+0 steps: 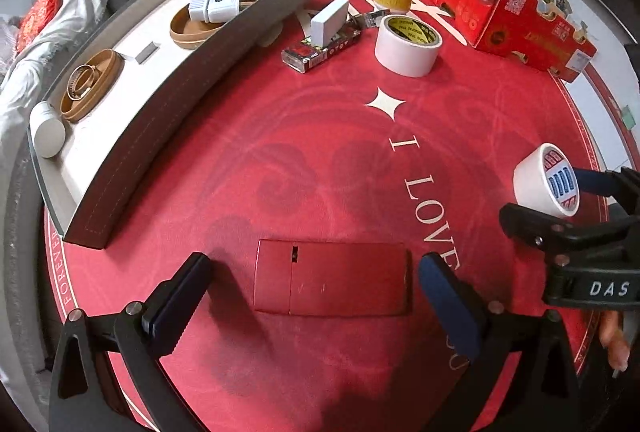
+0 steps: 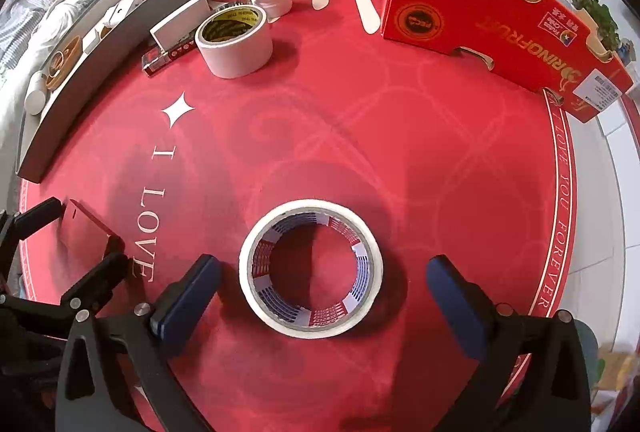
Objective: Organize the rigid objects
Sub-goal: 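Grasp the red rectangular case with the left gripper while the right grasps the blue-patterned tape roll, then carry the red case and tape roll into the tray and release both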
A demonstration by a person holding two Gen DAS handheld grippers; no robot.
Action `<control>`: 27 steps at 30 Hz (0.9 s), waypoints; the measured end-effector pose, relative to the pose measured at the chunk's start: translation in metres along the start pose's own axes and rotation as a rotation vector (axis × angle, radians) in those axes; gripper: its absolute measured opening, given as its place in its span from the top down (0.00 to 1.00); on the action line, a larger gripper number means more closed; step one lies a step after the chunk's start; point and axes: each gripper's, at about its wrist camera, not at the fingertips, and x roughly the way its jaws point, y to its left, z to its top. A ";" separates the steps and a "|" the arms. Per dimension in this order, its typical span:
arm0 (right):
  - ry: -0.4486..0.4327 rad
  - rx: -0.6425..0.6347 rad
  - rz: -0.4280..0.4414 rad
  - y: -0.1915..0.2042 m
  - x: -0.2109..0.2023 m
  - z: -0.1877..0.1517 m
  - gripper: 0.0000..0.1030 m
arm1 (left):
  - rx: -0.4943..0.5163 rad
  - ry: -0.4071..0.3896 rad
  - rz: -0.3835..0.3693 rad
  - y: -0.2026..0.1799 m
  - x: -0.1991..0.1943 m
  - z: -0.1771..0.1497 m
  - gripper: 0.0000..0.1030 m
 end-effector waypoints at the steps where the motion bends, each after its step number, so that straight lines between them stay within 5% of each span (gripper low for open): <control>1: -0.007 0.001 0.000 -0.001 0.000 -0.001 0.00 | -0.005 0.000 0.003 -0.001 0.000 0.000 0.00; 4: -0.030 0.005 -0.004 -0.002 -0.004 -0.007 0.00 | -0.022 0.022 0.008 -0.003 -0.002 -0.003 0.01; 7: -0.013 0.011 -0.013 -0.002 -0.004 -0.006 0.01 | -0.014 0.042 0.004 -0.011 -0.008 -0.002 0.13; 9: -0.007 0.009 -0.015 0.000 -0.008 -0.006 0.11 | 0.008 0.038 -0.002 -0.015 -0.013 0.000 0.30; 11: -0.015 -0.009 -0.010 0.004 -0.016 -0.006 0.45 | 0.026 0.055 -0.005 -0.021 -0.013 -0.001 0.30; 12: -0.018 -0.022 -0.009 0.008 -0.020 -0.006 0.47 | 0.020 0.059 -0.008 -0.021 -0.015 -0.002 0.30; 18: 0.025 -0.011 0.014 0.008 -0.027 -0.011 0.48 | -0.062 0.063 -0.046 -0.007 -0.026 -0.010 0.30; 27: -0.071 0.033 0.092 -0.001 -0.080 -0.028 0.48 | -0.132 -0.121 -0.009 0.011 -0.096 0.005 0.30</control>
